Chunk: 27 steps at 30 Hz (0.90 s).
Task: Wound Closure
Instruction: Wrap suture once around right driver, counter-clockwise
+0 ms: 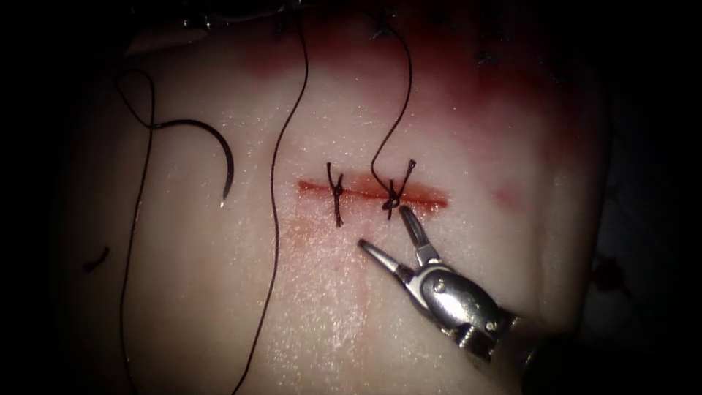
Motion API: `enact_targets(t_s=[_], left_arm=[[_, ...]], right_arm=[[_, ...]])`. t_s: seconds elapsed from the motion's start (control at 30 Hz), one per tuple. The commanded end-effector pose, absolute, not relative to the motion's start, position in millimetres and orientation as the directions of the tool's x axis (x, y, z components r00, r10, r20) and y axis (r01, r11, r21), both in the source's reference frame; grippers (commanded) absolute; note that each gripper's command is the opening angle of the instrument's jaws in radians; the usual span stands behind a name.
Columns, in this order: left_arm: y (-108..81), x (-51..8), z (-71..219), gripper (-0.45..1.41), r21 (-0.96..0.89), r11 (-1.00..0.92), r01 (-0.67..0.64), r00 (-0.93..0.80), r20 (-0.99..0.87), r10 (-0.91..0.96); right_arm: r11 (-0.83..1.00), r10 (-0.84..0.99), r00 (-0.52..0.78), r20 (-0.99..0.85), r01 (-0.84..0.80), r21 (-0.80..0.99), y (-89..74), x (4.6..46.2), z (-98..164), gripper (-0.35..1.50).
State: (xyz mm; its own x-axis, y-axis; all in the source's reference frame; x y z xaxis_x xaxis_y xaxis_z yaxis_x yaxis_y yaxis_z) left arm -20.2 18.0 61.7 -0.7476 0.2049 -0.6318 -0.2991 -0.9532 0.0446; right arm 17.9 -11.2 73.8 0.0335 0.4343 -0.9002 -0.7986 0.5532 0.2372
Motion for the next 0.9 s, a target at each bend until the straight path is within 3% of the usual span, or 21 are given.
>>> enact_targets(t_s=[0.03, 0.23, 0.3, 0.47, 0.5, 0.9], left_arm=[[18.7, -20.7, 61.6, -0.35, 0.045, -0.954, -0.298, -0.747, -0.633, 0.203], [17.1, -20.9, 60.9, -0.35, 0.052, -0.954, -0.294, -0.75, -0.631, 0.197], [16.7, -21.1, 60.9, -0.35, 0.053, -0.954, -0.294, -0.748, -0.635, 0.195], [16.6, -21.1, 60.9, -0.35, 0.055, -0.954, -0.294, -0.748, -0.635, 0.194], [16.3, -21.1, 60.9, -0.35, 0.058, -0.954, -0.294, -0.749, -0.634, 0.192], [15.0, -20.7, 59.2, -0.35, 0.074, -0.943, -0.324, -0.734, -0.648, 0.201]], right_arm=[[0.554, 0.439, 0.032, -0.898, -0.797, 0.242, -11.1, 18.3, 73.9, 1.38], [0.555, 0.45, 0.031, -0.892, -0.792, 0.253, -10.6, 17.5, 72.9, 1.31], [0.557, 0.452, 0.03, -0.892, -0.79, 0.256, -10.5, 17.4, 72.7, 1.13], [0.561, 0.46, 0.036, -0.887, -0.786, 0.259, -10.0, 17.0, 72.7, 1.11], [0.567, 0.474, 0.048, -0.879, -0.78, 0.263, -10.3, 16.9, 72.9, 1.01], [0.559, 0.502, 0.04, -0.864, -0.777, 0.289, -8.3, 16.1, 71.9, 1.03]])
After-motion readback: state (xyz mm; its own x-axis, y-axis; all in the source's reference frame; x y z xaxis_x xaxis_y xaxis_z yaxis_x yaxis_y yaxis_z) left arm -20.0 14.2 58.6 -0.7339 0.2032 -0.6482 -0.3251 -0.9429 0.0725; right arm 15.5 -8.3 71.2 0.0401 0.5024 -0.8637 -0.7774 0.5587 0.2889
